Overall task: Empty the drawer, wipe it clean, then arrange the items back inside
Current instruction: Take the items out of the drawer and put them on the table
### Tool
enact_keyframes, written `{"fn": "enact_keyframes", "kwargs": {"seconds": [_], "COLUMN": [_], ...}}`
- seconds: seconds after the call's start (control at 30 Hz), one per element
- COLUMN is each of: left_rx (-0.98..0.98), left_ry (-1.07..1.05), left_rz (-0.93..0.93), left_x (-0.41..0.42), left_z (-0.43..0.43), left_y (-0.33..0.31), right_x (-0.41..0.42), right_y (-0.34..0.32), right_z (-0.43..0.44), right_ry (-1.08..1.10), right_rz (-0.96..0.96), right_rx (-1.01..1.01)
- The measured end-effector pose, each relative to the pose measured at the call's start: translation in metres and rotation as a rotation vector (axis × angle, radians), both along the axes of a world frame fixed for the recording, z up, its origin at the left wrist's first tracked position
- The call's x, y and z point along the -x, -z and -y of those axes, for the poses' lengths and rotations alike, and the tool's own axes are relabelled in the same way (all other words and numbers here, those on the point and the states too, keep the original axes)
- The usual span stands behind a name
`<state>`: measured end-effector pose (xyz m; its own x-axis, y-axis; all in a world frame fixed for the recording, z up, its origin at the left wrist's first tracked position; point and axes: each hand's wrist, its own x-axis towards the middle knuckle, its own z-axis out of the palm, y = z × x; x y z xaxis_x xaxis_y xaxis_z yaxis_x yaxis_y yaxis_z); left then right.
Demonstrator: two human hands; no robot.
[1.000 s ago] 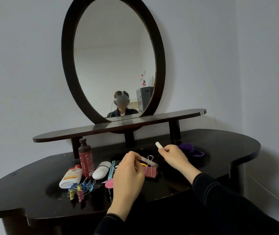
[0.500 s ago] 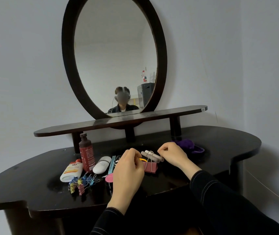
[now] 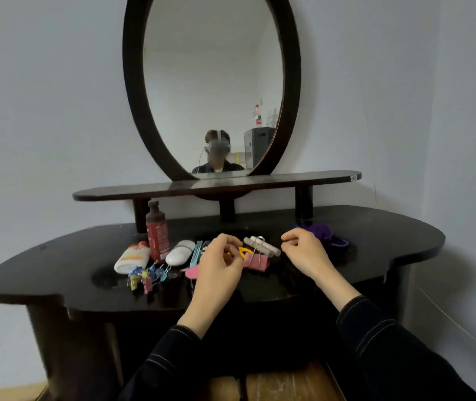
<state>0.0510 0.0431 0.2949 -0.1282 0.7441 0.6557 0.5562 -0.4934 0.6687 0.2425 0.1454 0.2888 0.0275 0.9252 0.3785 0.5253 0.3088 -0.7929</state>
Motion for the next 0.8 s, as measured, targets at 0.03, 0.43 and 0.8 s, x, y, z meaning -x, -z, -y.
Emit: {"fn": "enact_keyframes", "kwargs": {"seconds": [0.03,0.43,0.8], "left_rx": [0.018,0.489,1.008], "left_ry": [0.059,0.074,0.039], "left_rz": [0.043,0.104,0.267], "left_x": [0.001,0.079,0.079], "left_z": [0.011,0.108,0.055], "left_y": [0.002,0.157,0.255], "right_x": [-0.001,0.016,0.100], "right_y": [0.000,0.132,0.265], "right_z": [0.012,0.149,0.065], "right_ry": [-0.022,-0.418,-0.144], "right_rz": [-0.084,0.167,0.777], "right_rx": [-0.002,-0.085,0.465]}}
